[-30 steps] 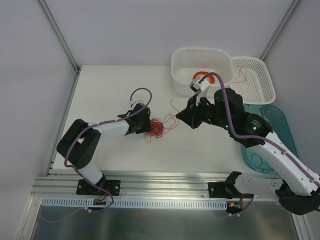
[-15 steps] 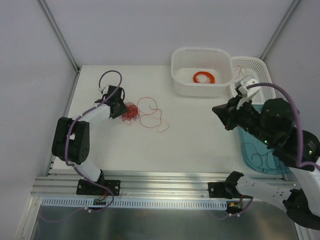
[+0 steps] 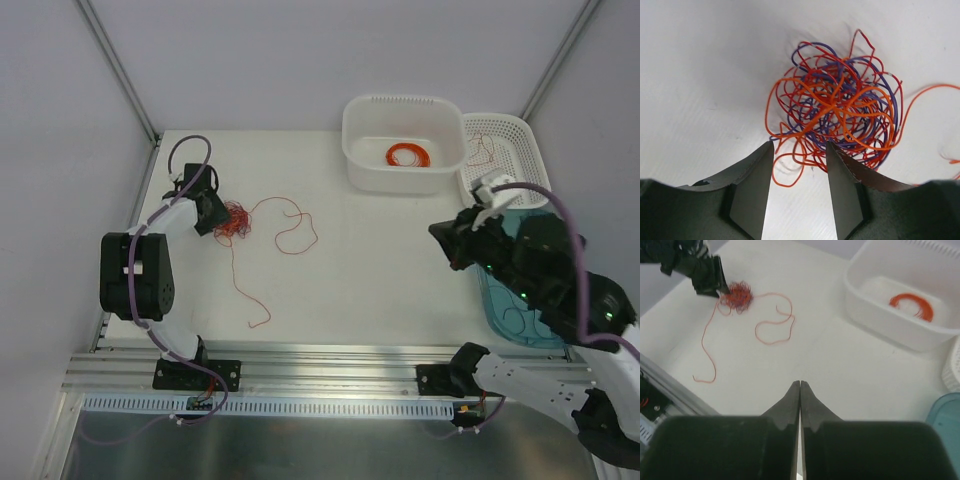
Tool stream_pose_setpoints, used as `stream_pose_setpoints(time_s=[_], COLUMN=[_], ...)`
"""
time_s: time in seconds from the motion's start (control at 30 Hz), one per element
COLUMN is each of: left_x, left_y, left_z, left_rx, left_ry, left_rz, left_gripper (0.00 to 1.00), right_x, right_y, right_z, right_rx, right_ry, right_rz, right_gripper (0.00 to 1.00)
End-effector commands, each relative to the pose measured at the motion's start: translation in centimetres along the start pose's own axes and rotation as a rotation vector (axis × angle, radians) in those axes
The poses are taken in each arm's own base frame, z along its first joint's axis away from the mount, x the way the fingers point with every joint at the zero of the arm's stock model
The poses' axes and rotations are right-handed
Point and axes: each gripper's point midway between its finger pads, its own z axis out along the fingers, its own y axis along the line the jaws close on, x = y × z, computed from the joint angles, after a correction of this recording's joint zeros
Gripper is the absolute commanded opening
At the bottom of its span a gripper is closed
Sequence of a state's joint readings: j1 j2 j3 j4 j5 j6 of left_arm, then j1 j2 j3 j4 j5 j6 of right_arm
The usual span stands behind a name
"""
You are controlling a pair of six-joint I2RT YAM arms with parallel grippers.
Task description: Untangle the cables
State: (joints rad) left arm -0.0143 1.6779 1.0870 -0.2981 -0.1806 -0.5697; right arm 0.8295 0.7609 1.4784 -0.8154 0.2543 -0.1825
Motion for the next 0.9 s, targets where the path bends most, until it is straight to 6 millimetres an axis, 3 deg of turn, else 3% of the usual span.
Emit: stream_pose_setpoints(time_s=[0.0,0.1,0.13,0.2,0.37,0.47,0.6,0.67,0.87], left_x=[2.8,3.7,3.6,3.6,3.1,4.6,8.8,11.1,15.4], left_y=[-1.4,-1.5,-1.7,-1.9,-3.2,-4.8,-7.9,-9.8,-11.1], left_z=[-0.3,0.1,0.1,0.0,-2.4,-4.6,-8.1,-11.0,-16.2], left_rx=[0.096,0.108,0.115,0.124,0.173,0.249,0.406,0.524,0.722], left_ry=[0.104,0.116,0.107,0.103,0.041,0.037,0.067,0.082,0.110], left_rz=[0.046,0.068,0.071,0.083,0.157,0.233,0.396,0.466,0.581], left_gripper=[0.46,0.45,0.42,0.36,0.00,0.00,0.00,0.00,0.00], right_x=[4.5,7.6,7.9,10.4,12.9,14.1,14.9,15.4,16.6], right_y=[3.4,5.7,6.5,7.3,8.2,8.6,9.0,9.4,11.7], right_z=[5.0,7.9,8.6,10.0,11.8,12.8,14.5,15.8,19.0], right_rx=[-0.104,-0.175,-0.210,-0.228,-0.253,-0.259,-0.247,-0.254,-0.339], right_ry=[0.146,0.218,0.220,0.293,0.355,0.376,0.394,0.406,0.441], right_rz=[0.063,0.116,0.127,0.140,0.144,0.147,0.203,0.246,0.370], right_gripper=[0.02,0.10,0.14,0.17,0.42,0.57,0.74,0.76,0.77])
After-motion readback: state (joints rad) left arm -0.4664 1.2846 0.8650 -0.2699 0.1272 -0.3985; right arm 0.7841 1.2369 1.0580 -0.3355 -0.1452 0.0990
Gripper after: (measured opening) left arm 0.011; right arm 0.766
